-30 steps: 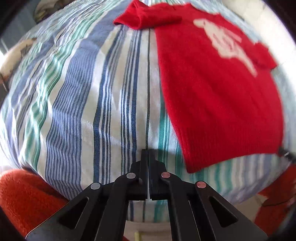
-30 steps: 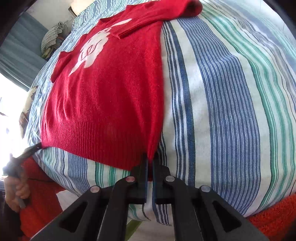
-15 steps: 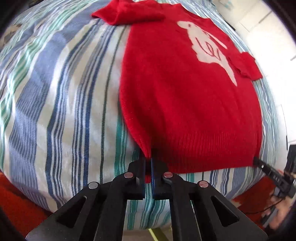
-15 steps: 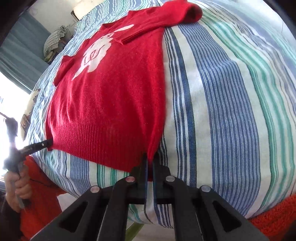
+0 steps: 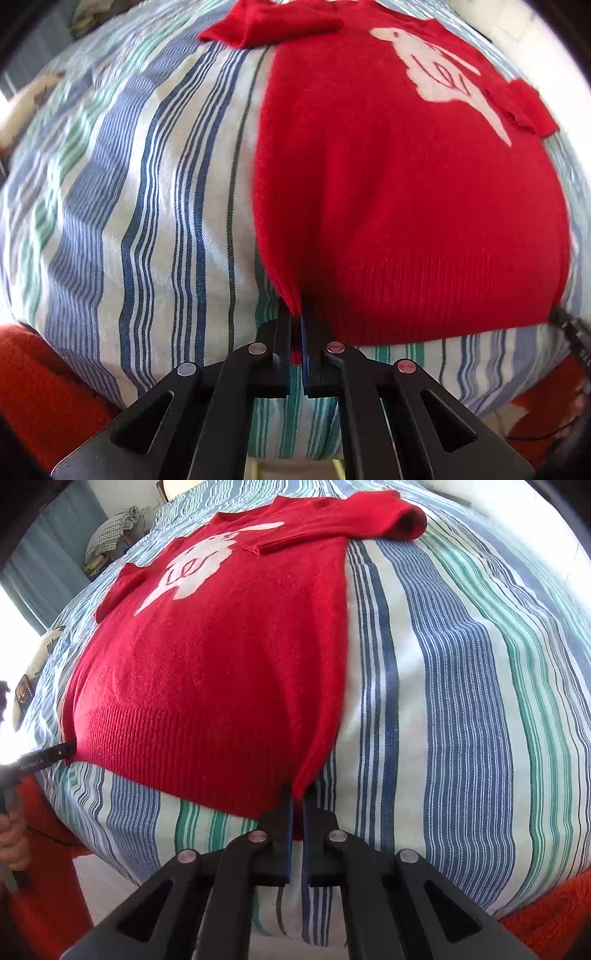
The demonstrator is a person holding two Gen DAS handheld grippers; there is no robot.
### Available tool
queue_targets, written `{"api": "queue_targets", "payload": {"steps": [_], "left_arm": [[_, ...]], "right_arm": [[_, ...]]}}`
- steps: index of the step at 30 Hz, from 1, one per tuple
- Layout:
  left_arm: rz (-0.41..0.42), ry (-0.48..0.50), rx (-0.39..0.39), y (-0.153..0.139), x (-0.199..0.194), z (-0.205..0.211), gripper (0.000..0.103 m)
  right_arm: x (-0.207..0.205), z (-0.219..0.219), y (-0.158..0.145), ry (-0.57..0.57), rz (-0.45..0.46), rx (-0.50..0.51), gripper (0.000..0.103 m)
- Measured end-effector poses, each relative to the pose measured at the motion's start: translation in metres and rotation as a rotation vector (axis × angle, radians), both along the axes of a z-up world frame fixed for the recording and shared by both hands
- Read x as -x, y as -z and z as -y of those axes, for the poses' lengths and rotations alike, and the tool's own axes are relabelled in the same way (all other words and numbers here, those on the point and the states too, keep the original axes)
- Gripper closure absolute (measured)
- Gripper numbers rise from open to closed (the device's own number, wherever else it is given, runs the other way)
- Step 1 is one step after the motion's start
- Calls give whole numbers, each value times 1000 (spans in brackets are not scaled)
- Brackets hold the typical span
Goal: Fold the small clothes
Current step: 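Grasp the sweater hem with both tools and pull it flat, then open both tools to release the hem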
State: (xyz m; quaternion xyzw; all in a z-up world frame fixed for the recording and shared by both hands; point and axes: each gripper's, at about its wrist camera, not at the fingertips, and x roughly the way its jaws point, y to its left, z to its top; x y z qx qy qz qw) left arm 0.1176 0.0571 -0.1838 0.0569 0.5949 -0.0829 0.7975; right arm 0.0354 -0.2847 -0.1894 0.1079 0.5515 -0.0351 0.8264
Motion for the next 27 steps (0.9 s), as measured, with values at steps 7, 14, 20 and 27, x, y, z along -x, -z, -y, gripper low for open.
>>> {"api": "queue_targets", "payload": {"steps": [7,14,20,27], "left_arm": [[80,73,-171,-5,16,33,99],[91,67,-259,-20,26,30,31],[133,-55,-195,-63,45,-18,29],[285,-258,-121,-77,45,-61,18]], "right_arm": [[3,-5,-4,5,10,26,100],[14,3,-15,46,-14,-28,80],[38,37,-59,186,-29,10,51],[-57,-26,-141,-369,174,414,28]]}}
